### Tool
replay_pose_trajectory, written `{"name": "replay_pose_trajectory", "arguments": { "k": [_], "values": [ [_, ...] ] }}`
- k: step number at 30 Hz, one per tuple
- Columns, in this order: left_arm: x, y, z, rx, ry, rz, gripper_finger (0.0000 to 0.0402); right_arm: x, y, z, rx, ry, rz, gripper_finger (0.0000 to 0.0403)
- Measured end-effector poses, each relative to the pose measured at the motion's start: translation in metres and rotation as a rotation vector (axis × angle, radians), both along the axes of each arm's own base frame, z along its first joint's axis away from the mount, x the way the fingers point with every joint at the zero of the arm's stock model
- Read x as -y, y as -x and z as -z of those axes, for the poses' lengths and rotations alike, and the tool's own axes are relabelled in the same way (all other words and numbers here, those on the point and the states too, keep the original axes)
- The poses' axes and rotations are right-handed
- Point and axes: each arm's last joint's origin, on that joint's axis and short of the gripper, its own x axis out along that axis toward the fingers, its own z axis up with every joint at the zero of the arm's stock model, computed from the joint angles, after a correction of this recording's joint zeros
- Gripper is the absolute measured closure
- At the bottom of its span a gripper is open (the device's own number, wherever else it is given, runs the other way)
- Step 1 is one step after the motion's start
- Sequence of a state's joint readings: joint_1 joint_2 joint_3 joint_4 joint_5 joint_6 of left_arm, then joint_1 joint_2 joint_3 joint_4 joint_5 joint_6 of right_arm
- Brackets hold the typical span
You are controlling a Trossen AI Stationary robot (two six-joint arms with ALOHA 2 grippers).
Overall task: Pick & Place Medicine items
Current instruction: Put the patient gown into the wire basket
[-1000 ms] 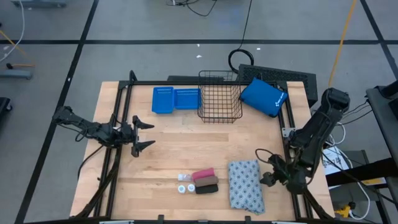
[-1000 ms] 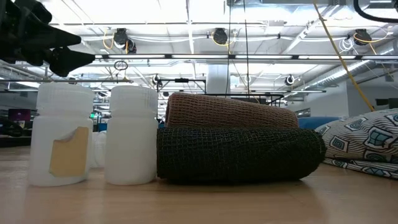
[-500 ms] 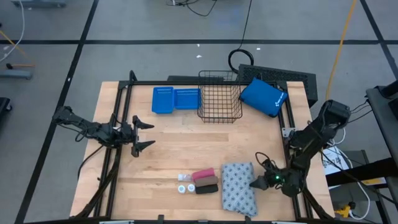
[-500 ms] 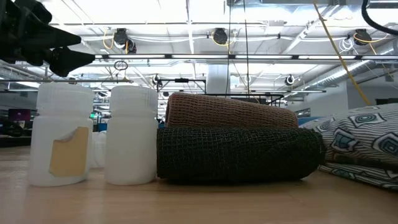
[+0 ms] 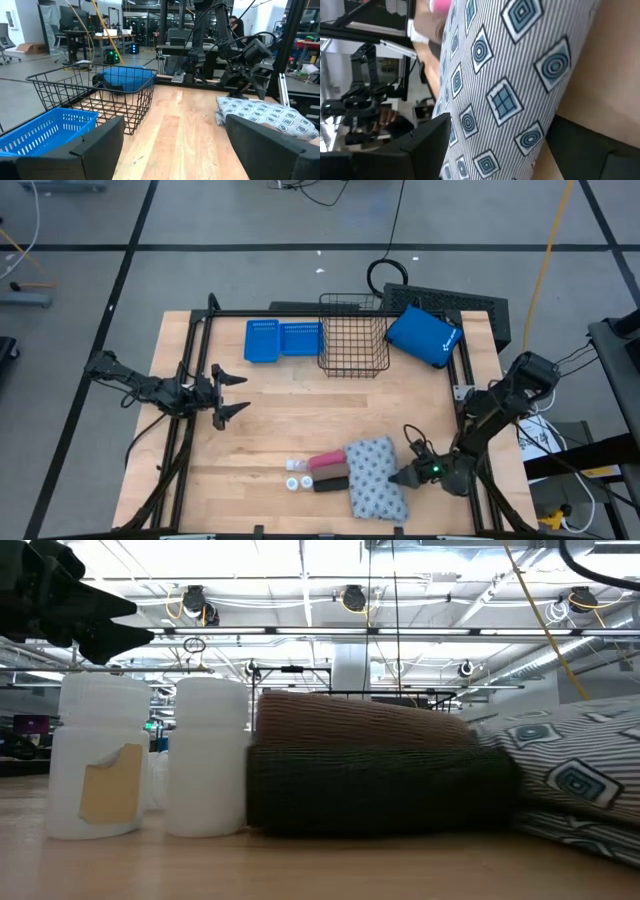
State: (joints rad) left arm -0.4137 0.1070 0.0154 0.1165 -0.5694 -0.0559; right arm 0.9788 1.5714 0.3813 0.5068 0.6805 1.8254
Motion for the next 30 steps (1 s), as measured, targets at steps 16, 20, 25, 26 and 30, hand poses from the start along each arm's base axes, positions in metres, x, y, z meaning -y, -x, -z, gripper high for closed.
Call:
{"name": "replay_pose_trajectory", "arguments": {
  "k": [16,20,25,26,30],
  "values": [
    [0.000,0.000,0.000,0.000,0.001,-0.001,0.0050,0.018,-0.028,0.009,0.014,0.187,-0.038,0.0101],
    [0.000,0.000,0.000,0.000,0.001,-0.008,0.0050,0.016,-0.035,0.001,0.104,0.220,-0.086,0.0101],
    [0.000,0.000,0.000,0.000,0.001,-0.009,0.0050,0.017,-0.042,-0.006,0.188,0.248,-0.101,0.0101],
    [0.000,0.000,0.000,0.000,0.000,-0.009,0.0050,0.018,-0.044,-0.007,0.199,0.245,-0.108,0.0101],
    [0.000,0.000,0.000,0.000,0.000,-0.009,0.0050,0.020,-0.051,-0.012,0.229,0.175,-0.166,0.0101]
  ]
}}
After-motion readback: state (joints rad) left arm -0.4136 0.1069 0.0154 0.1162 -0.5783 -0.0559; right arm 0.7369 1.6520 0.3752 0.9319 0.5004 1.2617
